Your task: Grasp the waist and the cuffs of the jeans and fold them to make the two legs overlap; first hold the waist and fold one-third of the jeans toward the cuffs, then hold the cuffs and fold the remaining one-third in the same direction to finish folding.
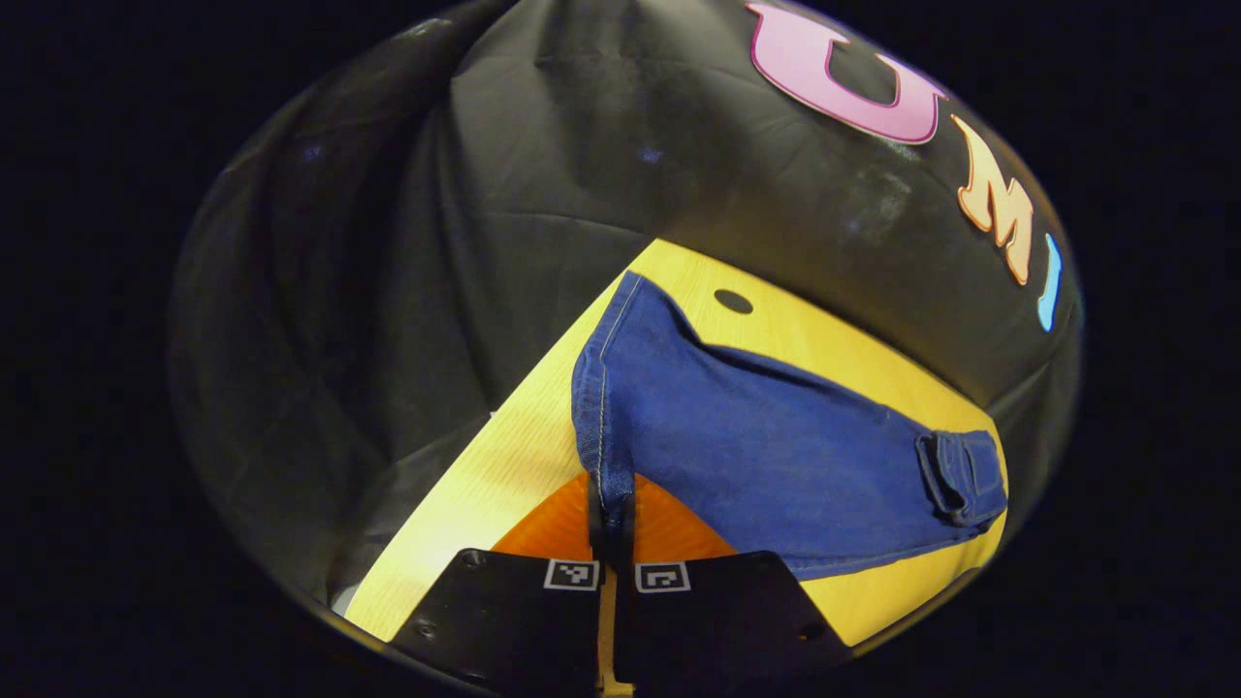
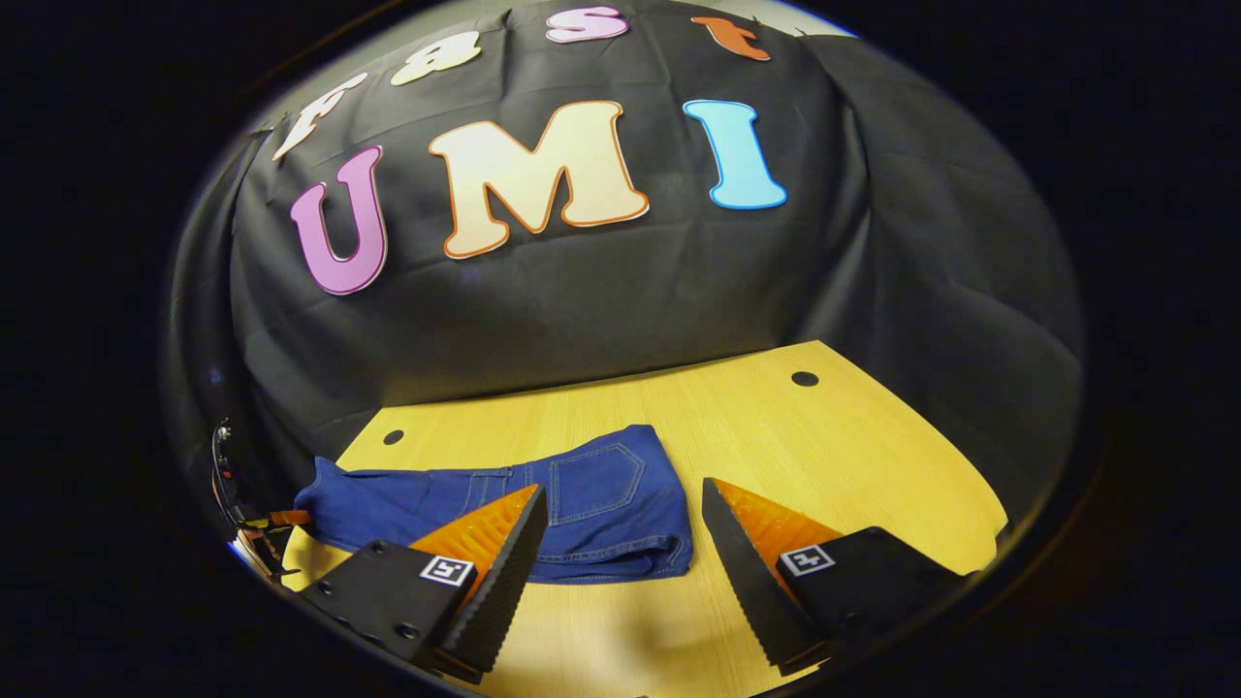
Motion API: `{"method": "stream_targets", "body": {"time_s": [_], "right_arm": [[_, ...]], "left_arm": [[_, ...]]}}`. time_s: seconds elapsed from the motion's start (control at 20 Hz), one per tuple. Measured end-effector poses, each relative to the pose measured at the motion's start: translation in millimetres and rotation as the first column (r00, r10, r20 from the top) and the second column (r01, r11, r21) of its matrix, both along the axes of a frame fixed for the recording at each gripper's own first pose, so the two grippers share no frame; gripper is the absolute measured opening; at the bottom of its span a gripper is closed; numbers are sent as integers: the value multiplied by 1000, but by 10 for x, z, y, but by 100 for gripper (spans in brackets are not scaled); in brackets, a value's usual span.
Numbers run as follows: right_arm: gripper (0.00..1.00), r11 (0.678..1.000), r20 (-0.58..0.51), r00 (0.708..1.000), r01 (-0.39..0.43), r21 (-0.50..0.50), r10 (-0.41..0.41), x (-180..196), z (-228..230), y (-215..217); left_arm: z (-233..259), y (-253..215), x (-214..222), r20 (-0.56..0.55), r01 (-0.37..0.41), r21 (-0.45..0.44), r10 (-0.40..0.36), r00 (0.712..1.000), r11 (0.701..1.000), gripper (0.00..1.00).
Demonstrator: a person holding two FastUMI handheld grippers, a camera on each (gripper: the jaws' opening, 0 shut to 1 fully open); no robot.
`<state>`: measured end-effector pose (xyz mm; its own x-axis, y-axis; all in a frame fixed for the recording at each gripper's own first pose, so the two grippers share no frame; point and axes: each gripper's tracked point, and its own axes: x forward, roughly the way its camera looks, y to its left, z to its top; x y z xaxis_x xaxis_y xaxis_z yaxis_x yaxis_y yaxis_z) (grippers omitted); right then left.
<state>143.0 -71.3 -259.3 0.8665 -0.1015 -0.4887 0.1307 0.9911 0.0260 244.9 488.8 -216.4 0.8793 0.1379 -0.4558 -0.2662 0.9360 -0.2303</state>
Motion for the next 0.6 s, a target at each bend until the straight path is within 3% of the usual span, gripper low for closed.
{"method": "stream_targets", "body": {"time_s": [0.05, 0.2, 0.35, 0.4, 0.45, 0.55, 0.6], "right_arm": [[98, 1000, 2, 1000, 1, 6, -1, -17, 13, -55], [98, 1000, -1, 1000, 1, 17, -1, -5, 1, -251], [98, 1000, -9, 1000, -12, 27, 12, 11, -3, -491], [94, 999, -8, 1000, -17, 27, 17, 35, -4, -578], [98, 999, -8, 1000, -22, 29, 22, 44, 0, -667], [98, 999, -12, 1000, -27, 42, 28, 42, 3, -866], [94, 999, -8, 1000, -25, 46, 25, 54, 26, -984]], "left_arm": [[123, -42, 2, 22, 9, -6, -9, 1000, 1000, 0], [522, -428, 84, 75, 65, 3, -65, 995, 998, 0], [908, -991, 201, 111, 118, 56, -124, 986, 991, 0], [1015, -1194, 254, 124, 139, 71, -148, 981, 988, 0], [1083, -1404, 308, 135, 156, 89, -167, 977, 984, 0], [1226, -1817, 395, 165, 189, 136, -210, 964, 973, 0], [1317, -2054, 439, 183, 205, 160, -234, 955, 966, 0]]}}
